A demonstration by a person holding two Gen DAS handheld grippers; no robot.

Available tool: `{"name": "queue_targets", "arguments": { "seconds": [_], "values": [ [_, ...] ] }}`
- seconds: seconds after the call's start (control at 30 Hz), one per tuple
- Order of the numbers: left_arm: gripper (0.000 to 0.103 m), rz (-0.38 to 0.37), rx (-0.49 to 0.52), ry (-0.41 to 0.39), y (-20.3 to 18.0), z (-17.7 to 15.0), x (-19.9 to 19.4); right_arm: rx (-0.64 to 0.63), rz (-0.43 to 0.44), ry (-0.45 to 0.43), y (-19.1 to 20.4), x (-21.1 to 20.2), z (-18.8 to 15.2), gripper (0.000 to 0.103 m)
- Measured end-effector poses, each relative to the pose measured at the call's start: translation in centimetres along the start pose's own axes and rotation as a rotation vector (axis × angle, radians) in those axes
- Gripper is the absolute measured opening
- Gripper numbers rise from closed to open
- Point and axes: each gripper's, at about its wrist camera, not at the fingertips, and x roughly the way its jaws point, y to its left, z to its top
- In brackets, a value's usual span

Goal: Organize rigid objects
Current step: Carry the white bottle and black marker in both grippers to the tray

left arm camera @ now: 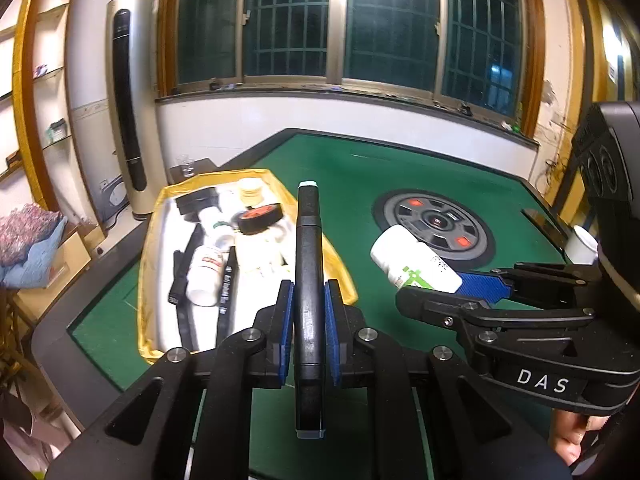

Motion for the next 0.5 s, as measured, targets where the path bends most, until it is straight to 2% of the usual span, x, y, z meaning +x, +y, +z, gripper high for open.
{"name": "queue_targets", "arguments": {
  "seconds": [0.5],
  "values": [
    [0.012, 0.094, -0.158, 0.035, 7.9, 1.0, 4.0, -0.089, 0.028, 0.034, 4.3, 5.0, 4.2, 0.030]
  ]
}}
